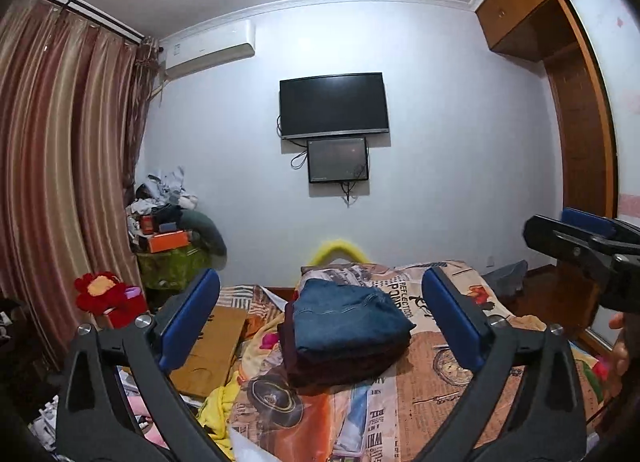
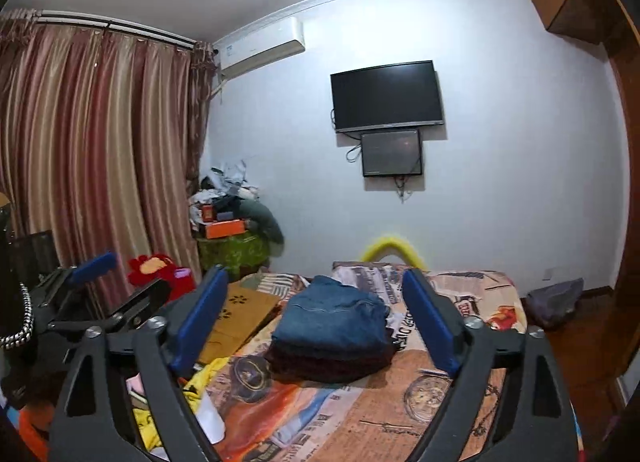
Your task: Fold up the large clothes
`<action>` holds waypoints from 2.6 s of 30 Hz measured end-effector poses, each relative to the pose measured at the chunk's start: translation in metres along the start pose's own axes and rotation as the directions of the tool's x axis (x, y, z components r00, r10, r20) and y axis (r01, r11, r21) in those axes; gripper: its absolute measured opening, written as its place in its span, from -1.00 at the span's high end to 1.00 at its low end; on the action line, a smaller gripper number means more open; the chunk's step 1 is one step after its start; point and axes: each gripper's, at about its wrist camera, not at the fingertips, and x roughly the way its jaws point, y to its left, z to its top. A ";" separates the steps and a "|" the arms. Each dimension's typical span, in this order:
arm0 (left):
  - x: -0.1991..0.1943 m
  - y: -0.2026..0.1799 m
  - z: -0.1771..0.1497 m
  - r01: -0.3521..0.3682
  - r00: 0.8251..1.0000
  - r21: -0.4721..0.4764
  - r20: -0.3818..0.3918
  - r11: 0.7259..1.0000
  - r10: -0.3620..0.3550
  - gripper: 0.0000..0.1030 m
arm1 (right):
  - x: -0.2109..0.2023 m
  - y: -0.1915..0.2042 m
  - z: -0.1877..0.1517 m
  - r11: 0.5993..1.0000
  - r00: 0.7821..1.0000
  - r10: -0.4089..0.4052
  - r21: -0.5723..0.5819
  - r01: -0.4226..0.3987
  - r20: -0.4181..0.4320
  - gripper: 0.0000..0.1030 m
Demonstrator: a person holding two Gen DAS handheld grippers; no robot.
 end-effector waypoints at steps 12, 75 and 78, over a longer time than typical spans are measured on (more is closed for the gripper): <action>0.001 0.004 -0.009 0.030 0.999 -0.039 -0.030 0.999 -0.032 -0.99 | -0.005 -0.005 -0.008 1.000 0.999 -0.024 0.012 0.024 -0.030 -1.00; 0.012 0.000 -0.017 0.070 0.993 -0.091 -0.090 0.993 -0.078 -0.99 | -0.015 0.001 -0.004 0.998 0.995 -0.065 -0.033 0.063 -0.073 -1.00; 0.013 0.001 -0.017 0.076 0.992 -0.097 -0.093 0.992 -0.085 -0.99 | -0.015 0.001 -0.005 0.998 0.995 -0.066 -0.030 0.064 -0.073 -1.00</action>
